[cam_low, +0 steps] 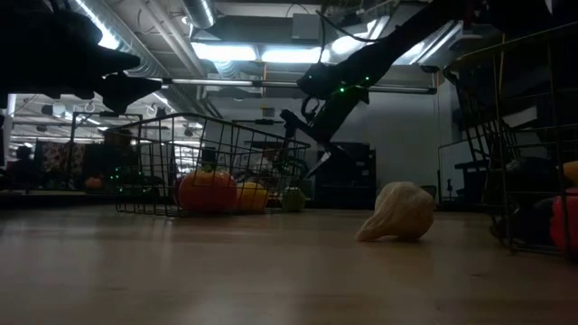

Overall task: Sort produce into baskets
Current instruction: Put the chayote into the bottom basket

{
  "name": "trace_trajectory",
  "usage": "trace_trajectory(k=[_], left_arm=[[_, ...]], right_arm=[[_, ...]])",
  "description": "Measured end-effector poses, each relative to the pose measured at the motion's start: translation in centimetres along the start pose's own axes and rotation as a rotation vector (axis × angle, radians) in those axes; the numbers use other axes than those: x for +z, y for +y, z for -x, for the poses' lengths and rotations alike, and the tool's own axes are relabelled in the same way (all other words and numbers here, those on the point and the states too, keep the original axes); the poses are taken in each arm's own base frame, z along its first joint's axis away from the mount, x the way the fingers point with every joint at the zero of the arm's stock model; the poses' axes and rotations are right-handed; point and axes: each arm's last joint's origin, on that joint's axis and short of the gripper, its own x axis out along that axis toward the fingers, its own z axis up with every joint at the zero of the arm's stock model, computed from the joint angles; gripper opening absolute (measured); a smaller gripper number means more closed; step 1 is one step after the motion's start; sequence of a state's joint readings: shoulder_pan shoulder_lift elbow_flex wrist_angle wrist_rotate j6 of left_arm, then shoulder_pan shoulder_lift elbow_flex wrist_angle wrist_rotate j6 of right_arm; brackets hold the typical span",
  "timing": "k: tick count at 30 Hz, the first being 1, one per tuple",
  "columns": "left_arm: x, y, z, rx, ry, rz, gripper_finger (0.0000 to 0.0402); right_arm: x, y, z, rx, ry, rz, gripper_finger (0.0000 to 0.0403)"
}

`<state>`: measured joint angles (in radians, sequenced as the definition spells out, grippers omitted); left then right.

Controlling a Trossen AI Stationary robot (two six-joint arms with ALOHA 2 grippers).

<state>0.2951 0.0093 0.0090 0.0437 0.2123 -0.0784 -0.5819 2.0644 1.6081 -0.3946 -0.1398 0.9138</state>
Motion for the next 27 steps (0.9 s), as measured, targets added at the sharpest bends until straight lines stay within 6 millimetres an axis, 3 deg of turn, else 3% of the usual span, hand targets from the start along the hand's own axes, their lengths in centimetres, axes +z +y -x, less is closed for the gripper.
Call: trace_trajectory(k=[27], left_arm=[[0.0, 0.0, 0.0, 0.000, 0.000, 0.000, 0.0335]], right_arm=[[-2.5, 0.3, -0.4, -0.125, 0.043, -0.059, 0.0372]])
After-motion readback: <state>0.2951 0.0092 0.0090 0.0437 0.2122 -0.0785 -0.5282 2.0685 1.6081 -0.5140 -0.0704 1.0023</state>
